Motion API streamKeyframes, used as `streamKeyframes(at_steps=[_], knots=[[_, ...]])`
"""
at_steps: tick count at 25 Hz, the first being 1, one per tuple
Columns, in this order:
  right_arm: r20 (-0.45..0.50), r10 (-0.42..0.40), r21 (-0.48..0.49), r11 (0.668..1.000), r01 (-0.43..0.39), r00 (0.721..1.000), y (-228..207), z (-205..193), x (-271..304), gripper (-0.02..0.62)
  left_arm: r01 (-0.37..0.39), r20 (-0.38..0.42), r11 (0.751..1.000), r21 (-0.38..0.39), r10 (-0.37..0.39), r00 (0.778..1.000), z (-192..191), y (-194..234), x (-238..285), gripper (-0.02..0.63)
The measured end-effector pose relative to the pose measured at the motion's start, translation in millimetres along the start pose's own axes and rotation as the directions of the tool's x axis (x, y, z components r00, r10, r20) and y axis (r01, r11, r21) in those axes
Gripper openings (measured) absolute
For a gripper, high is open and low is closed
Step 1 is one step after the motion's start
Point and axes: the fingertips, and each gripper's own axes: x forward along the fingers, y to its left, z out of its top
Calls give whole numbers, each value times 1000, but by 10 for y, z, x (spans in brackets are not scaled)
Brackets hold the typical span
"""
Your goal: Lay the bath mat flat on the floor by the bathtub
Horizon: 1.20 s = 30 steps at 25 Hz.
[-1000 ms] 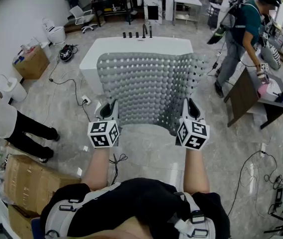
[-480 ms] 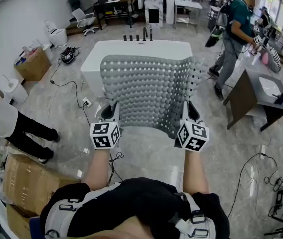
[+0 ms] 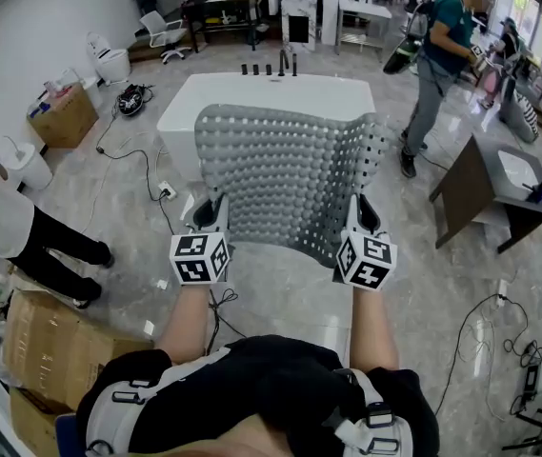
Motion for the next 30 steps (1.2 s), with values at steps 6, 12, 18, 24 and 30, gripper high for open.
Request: streamKeyframes(at_steps=[6, 12, 18, 24, 30], knots=[[1, -23, -21, 1000, 23, 1000, 166, -24, 80, 46, 20, -9, 1000, -16, -20, 1000, -80, 232, 38, 41], [-18, -20, -26, 999, 20, 1000, 126, -84, 280, 43, 41, -19, 999, -34, -41, 999, -179, 271, 243, 41], [-20, -21, -4, 1000, 21, 1000, 31, -224, 823, 43, 29, -28, 998, -62, -31, 999, -281, 460, 750, 41], [-40, -26, 38, 999, 28, 999, -276, -289, 1646, 43, 24, -52, 999, -45, -26, 998, -281, 591, 1581, 41], [-50, -6, 41, 999, 8, 999, -604, -131, 2546, 43, 15, -58, 999, -32, -17, 998, -108, 638, 2526, 41]])
